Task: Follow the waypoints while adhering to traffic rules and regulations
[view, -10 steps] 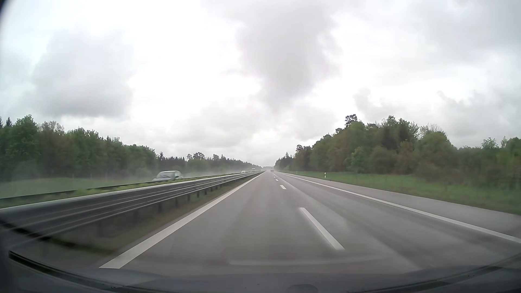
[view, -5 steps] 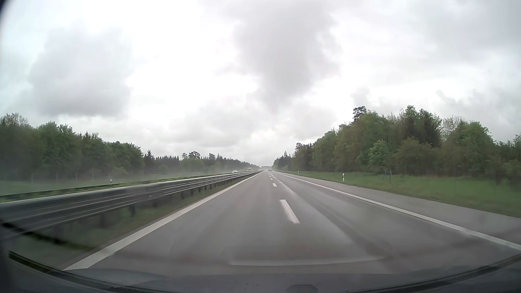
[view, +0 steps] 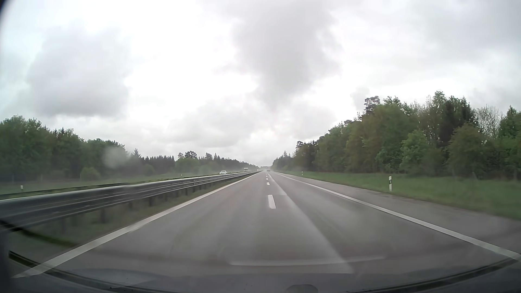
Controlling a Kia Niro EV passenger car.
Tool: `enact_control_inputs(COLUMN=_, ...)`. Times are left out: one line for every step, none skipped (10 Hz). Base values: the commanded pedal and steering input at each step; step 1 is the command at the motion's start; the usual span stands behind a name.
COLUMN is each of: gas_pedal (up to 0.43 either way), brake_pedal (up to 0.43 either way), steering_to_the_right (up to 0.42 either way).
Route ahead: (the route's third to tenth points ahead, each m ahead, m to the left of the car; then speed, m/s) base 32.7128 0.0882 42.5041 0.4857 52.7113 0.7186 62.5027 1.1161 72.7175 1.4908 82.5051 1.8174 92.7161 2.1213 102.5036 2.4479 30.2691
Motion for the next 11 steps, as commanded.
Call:
enact_control_inputs(gas_pedal=0.311, brake_pedal=0.0, steering_to_the_right=-0.002)
enact_control_inputs(gas_pedal=0.311, brake_pedal=0.0, steering_to_the_right=-0.003)
enact_control_inputs(gas_pedal=0.311, brake_pedal=0.0, steering_to_the_right=-0.004)
enact_control_inputs(gas_pedal=0.311, brake_pedal=0.0, steering_to_the_right=-0.004)
enact_control_inputs(gas_pedal=0.311, brake_pedal=0.0, steering_to_the_right=-0.005)
enact_control_inputs(gas_pedal=0.311, brake_pedal=0.0, steering_to_the_right=-0.005)
enact_control_inputs(gas_pedal=0.311, brake_pedal=0.0, steering_to_the_right=-0.005)
enact_control_inputs(gas_pedal=0.311, brake_pedal=0.0, steering_to_the_right=-0.005)
enact_control_inputs(gas_pedal=0.311, brake_pedal=0.0, steering_to_the_right=-0.005)
enact_control_inputs(gas_pedal=0.311, brake_pedal=0.0, steering_to_the_right=-0.005)
enact_control_inputs(gas_pedal=0.311, brake_pedal=0.0, steering_to_the_right=-0.005)
